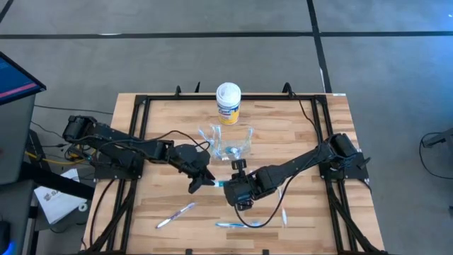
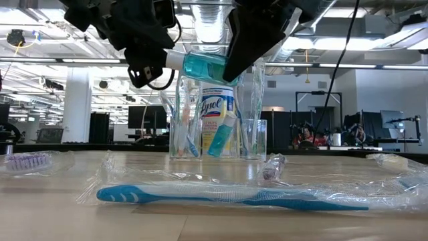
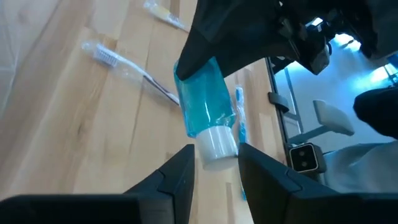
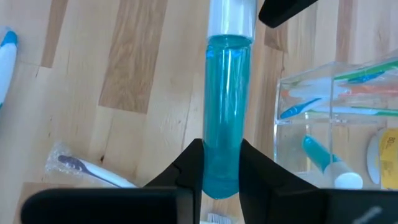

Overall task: Pick & Place toothbrushing station
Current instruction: Put the blue mouthwash into the transparent organizer

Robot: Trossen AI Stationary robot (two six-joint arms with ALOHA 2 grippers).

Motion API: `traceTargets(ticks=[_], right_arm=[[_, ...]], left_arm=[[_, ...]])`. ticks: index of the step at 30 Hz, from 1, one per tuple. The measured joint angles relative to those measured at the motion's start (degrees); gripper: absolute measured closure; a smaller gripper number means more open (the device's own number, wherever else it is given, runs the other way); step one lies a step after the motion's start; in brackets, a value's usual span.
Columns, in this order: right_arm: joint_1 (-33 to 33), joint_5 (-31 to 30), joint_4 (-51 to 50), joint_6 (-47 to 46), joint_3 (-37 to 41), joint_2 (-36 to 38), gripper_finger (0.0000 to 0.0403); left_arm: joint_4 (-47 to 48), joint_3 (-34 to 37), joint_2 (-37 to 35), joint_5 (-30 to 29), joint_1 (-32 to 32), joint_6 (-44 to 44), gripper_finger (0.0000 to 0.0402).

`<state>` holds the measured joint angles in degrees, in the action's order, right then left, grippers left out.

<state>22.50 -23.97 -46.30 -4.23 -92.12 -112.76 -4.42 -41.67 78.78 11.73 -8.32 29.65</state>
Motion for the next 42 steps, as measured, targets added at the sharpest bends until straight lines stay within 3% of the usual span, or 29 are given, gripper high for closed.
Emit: traceTargets(ticks=[9,17,23,29,35,42], right_arm=[[0.71,0.14,-3.05,-2.89,0.00,1.10,0.0344],[1.85,-1.32,-3.39,-3.87,0.01,3.04,0.0344],[1.09,-3.42,-2.14,-3.38,1.71,9.56,0.0344],[-0.11,-2.59,11.56,1.24,7.00,15.93,0.0344],[-1.35,0.00,24.98,3.16,17.46,22.14,0.0344],[-1.22,2.26,38.16,5.50,25.33,26.23,0.0344]], left_arm=[[-1.13,0.13,-2.51,-2.63,0.01,-5.05,0.0286],[-1.89,2.10,-12.01,-12.91,-0.97,-11.87,0.0285],[-4.73,4.37,-15.59,-20.47,-3.67,-17.36,0.0286],[-12.98,7.28,-15.38,-22.40,-5.47,-24.95,0.0284],[-21.14,7.85,-13.91,-22.41,-6.31,-30.62,0.0285],[-25.32,7.90,-13.11,-22.45,-6.64,-35.07,0.0284]])
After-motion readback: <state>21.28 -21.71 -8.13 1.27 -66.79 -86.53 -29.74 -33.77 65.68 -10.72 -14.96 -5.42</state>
